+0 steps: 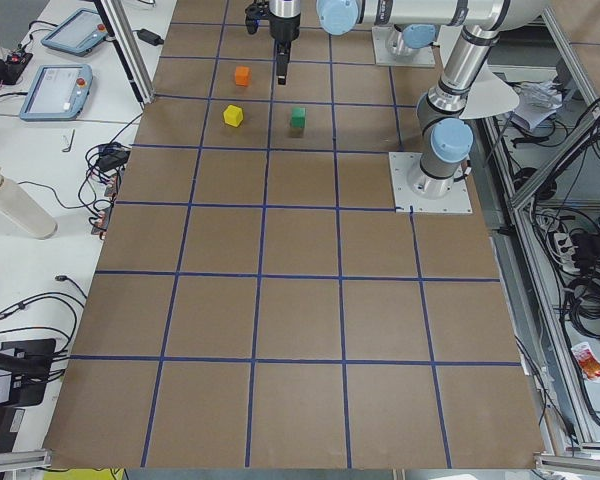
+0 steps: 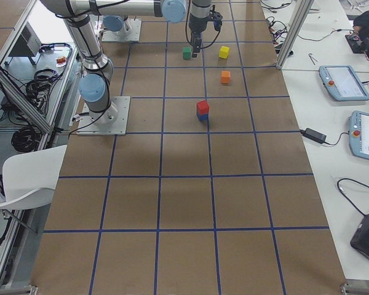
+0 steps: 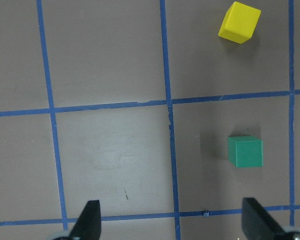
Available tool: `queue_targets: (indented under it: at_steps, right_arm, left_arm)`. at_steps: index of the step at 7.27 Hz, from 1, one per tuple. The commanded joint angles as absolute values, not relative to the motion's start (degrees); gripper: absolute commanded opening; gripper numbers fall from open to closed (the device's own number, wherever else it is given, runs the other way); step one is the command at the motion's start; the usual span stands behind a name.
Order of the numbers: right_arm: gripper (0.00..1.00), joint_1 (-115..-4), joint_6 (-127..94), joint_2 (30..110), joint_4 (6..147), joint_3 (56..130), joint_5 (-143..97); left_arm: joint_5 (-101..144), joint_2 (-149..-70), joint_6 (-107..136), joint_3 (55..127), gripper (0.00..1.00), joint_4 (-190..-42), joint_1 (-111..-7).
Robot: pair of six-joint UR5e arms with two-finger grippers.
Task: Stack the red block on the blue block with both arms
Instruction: 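Open the right gripper and raise it away from the stack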
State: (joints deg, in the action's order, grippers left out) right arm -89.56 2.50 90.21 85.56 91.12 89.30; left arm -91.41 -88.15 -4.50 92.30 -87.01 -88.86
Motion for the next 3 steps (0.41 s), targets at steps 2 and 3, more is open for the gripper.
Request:
queue_targets:
  at_steps: [2,3]
  right_arm:
    - [1.0,-89.7,0.9,90.4,85.6,91.4,89.4]
    - [1.0,-89.6,1.2,90.3,85.6,91.5,89.6]
  left_arm:
    - [-91.4,-88.1,-4.6,92.4,1.0,-87.0,-88.9]
    - [-91.4,-88.1,-4.5,92.4,1.0,-87.0,-88.9]
